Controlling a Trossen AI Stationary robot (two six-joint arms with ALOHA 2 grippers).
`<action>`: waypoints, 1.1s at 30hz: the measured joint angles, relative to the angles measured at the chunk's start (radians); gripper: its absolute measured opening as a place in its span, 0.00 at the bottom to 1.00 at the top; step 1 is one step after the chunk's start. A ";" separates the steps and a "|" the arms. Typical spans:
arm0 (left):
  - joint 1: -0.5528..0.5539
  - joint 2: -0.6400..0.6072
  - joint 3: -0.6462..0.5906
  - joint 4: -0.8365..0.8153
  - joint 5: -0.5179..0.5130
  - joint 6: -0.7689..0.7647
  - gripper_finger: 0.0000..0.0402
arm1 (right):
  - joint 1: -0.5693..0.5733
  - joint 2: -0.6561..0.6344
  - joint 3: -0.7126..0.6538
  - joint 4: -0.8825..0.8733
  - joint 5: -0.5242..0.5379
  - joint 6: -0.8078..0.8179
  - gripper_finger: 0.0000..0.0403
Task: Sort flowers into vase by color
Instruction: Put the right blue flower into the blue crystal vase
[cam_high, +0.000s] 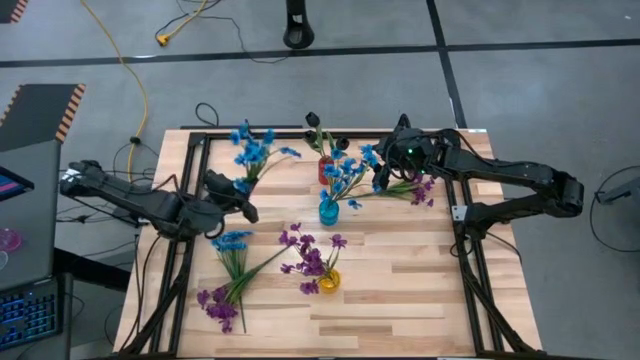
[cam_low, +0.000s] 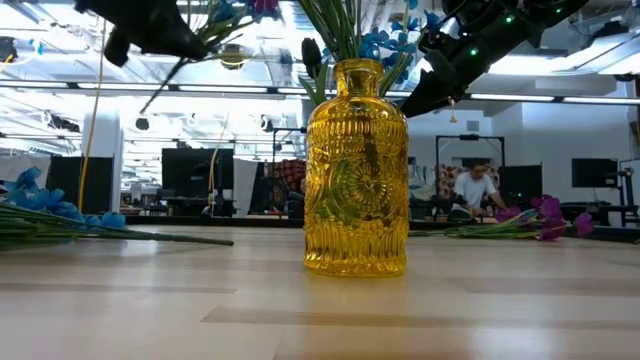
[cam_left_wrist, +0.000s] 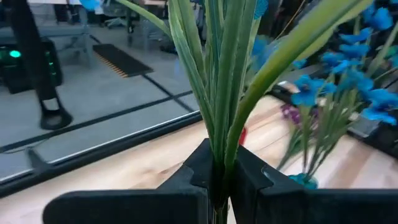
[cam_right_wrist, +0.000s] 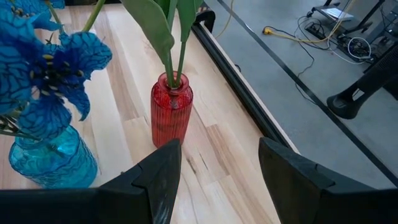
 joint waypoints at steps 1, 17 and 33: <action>0.002 0.009 -0.022 0.067 0.004 0.027 0.04 | 0.000 0.000 0.000 0.000 0.000 0.000 0.60; 0.183 0.362 -0.259 1.404 0.541 0.555 0.04 | 0.000 0.000 0.000 0.000 0.000 0.000 0.60; 0.395 0.804 -0.103 1.774 1.079 0.573 0.04 | 0.000 0.000 0.000 0.000 0.000 0.000 0.60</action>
